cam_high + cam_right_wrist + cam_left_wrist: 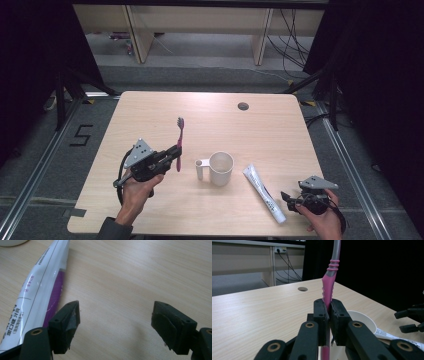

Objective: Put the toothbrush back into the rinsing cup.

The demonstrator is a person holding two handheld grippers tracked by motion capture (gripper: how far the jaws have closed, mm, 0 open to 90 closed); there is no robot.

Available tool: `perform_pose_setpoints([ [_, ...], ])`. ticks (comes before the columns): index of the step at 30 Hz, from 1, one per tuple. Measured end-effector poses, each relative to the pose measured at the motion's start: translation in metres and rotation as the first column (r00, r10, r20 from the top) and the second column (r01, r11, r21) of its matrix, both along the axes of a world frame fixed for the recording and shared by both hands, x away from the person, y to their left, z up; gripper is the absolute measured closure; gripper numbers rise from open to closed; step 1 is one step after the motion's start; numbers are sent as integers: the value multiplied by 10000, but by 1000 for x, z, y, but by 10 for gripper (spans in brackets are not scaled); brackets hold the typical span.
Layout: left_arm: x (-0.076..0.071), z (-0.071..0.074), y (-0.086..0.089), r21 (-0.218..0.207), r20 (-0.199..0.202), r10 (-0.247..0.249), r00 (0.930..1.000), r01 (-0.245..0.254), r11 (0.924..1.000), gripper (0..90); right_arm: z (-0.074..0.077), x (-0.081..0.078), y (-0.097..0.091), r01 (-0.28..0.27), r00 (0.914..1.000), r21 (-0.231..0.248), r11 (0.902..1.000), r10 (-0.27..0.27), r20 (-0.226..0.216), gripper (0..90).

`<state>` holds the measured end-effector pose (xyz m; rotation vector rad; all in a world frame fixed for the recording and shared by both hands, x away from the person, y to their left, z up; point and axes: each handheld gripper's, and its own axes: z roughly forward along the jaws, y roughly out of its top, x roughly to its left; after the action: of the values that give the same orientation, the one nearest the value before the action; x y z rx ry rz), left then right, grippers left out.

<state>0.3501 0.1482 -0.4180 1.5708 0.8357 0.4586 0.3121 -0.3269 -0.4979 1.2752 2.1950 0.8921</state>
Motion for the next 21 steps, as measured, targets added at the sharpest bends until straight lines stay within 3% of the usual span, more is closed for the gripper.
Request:
perform_pose_setpoints([
  [21, 7, 5, -27, -521, 656, -487, 9967, 522, 9973, 832, 0, 0, 0, 7, 10000, -15, 10000, -7, -27, 238],
])
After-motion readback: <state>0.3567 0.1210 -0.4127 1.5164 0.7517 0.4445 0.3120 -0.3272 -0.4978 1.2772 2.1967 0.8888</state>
